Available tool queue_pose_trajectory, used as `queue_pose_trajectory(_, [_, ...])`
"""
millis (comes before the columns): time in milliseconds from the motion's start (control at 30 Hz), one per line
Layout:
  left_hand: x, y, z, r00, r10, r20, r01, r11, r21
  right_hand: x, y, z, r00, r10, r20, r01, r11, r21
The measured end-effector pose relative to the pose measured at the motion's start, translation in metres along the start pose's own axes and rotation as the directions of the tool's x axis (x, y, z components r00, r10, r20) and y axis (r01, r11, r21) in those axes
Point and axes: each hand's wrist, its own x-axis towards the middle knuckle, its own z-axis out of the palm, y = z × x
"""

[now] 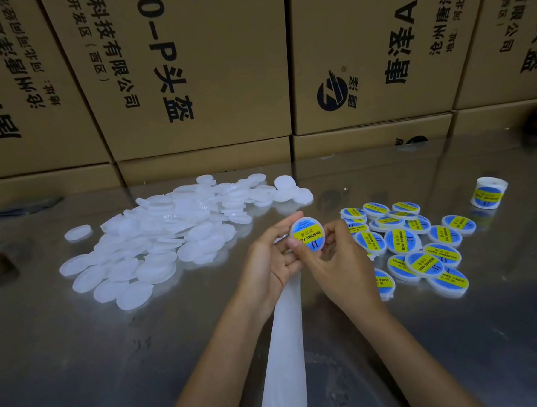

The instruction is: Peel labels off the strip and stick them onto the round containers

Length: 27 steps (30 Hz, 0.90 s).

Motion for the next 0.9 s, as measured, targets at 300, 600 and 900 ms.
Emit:
queue_pose_trajectory(300, [-0.004,0.002,0.006,0.999,-0.002,0.039,0.0,0.998,0.061,0.002,0.0,-0.007,0.995,-0.072,-0.071,0.07,0.997,-0.025])
queue_pose_trajectory(600, [-0.003,0.002,0.003,0.997,0.056,0.058,-0.068,0.972,0.226,0.003,-0.002,-0.009,0.99,-0.081,-0.115,0.072,0.994,-0.079])
queue_pose_trajectory(900, [-0.004,0.0,-0.003,0.983,0.18,0.031,-0.168,0.826,0.539,0.009,-0.001,-0.011,0.998,-0.05,-0.047,0.057,0.985,0.163])
